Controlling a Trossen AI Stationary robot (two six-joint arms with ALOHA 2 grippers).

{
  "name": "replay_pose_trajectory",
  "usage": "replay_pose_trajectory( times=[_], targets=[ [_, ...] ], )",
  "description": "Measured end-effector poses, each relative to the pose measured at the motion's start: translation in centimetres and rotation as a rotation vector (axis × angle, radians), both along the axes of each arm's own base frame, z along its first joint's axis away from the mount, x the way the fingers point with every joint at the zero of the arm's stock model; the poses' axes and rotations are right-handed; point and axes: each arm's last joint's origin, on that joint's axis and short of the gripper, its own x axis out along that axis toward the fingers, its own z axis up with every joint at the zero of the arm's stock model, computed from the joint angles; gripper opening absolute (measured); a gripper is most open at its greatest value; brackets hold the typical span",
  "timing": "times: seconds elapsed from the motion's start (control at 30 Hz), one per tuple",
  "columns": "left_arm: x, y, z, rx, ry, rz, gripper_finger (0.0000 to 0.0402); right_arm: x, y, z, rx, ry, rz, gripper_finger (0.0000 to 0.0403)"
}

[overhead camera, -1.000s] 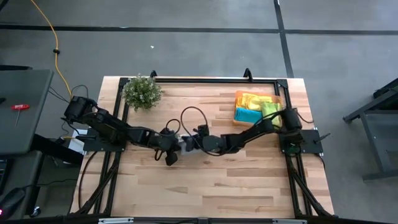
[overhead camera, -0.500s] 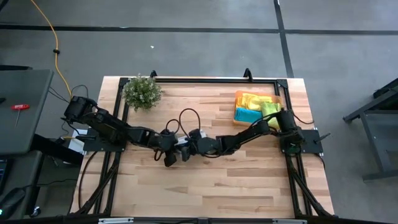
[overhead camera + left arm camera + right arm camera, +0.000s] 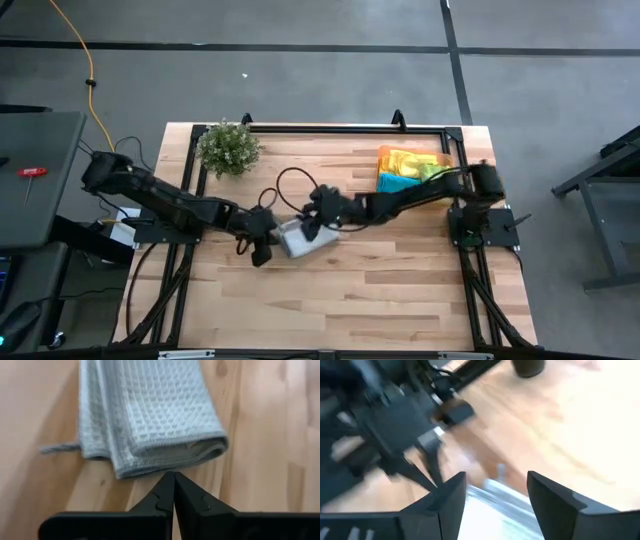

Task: Fold microfiber towels
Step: Fold the gray microfiber cloth

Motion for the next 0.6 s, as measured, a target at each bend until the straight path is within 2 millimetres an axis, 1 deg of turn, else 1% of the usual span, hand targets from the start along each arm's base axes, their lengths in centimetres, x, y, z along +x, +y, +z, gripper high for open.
replay_pose_trajectory(
  times=[0.13, 0.23, 0.37, 0.43, 0.5, 0.6],
  targets=[
    [-1.1, 0.0, 1.9, 0.043, -0.057, 0.029, 0.0000, -2.5, -1.1, 2.8, -0.119, 0.135, 0.074, 0.0204],
    [-1.3, -0.4, 3.0, 0.057, -0.127, 0.047, 0.0000, -4.5, -1.1, 3.9, -0.182, 0.261, 0.132, 0.0204],
    [-1.1, -1.4, 3.5, 0.029, -0.201, 0.089, 0.0000, -6.7, -0.5, 4.1, -0.210, 0.430, 0.189, 0.0204],
    [-0.7, -1.8, 3.2, -0.004, -0.215, 0.149, 0.0000, -7.7, -0.1, 3.9, -0.214, 0.518, 0.210, 0.0204],
    [-0.8, -2.0, 2.7, -0.033, -0.187, 0.224, 0.0001, -8.2, 0.3, 3.7, -0.218, 0.573, 0.229, 0.0204],
    [-0.9, -2.0, 2.5, -0.090, -0.184, 0.352, 0.0011, -9.7, 0.9, 2.8, -0.207, 0.608, 0.248, 0.0204]
  ],
)
